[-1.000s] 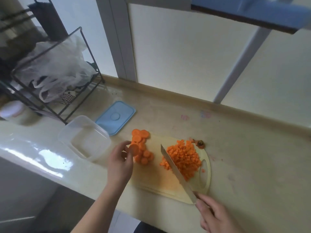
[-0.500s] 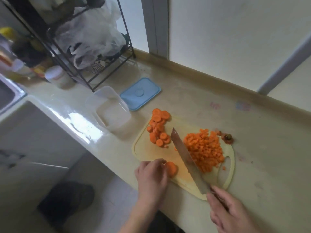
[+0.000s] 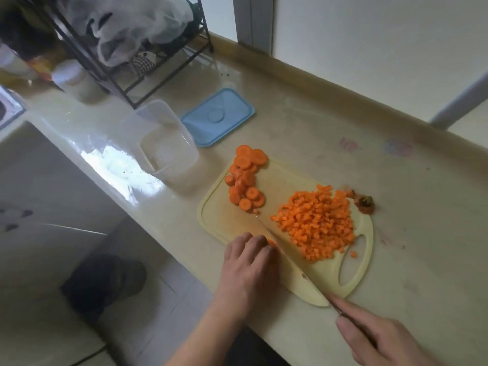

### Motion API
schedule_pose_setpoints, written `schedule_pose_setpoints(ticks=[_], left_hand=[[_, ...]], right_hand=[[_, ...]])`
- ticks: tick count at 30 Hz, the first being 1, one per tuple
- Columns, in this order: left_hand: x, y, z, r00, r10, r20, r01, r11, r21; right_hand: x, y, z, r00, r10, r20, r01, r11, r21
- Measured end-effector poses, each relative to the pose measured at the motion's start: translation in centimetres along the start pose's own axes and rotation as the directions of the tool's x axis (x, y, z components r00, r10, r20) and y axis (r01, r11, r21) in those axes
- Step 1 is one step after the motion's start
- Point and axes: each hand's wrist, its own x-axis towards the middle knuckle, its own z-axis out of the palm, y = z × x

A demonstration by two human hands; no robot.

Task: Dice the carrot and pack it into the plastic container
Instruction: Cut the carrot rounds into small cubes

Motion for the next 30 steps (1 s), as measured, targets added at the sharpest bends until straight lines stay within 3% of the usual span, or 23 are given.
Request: schedule_pose_setpoints(ticks=[4,11,15,22,30], left_hand=[[0.2,0.0,-0.1,0.995,0.089,-0.047,-0.092,0.995,-0.046],[0.6,0.4,-0.6,0.993,0.082,-0.079,-0.088,0.993,-0.078],[0.9,0.8,-0.9,0.994,0.084,-0.071,-0.089,0.994,-0.069],[0.9,0.9,-1.3,0.995,0.074,-0.074,-0.079,0.995,-0.068],[0.1,0.3,-0.7,0.994,0.076,-0.076,-0.081,0.995,-0.064]], right_hand=[[-0.1,0.1,-0.1,1.000,0.006,-0.019,-0.007,1.000,-0.023],[-0.5,-0.2,-0.1,1.000,0.013,0.024,-0.014,1.000,0.018],[-0.1,-0.4,-0.4,0.999,-0.016,0.034,0.017,0.998,-0.053],[1.4,-1.1,-1.0,0.983,-0.004,0.185,0.018,0.997,-0.078],[-0.3,-0.7,-1.3,0.992,-0.001,0.127,-0.001,1.000,0.009]])
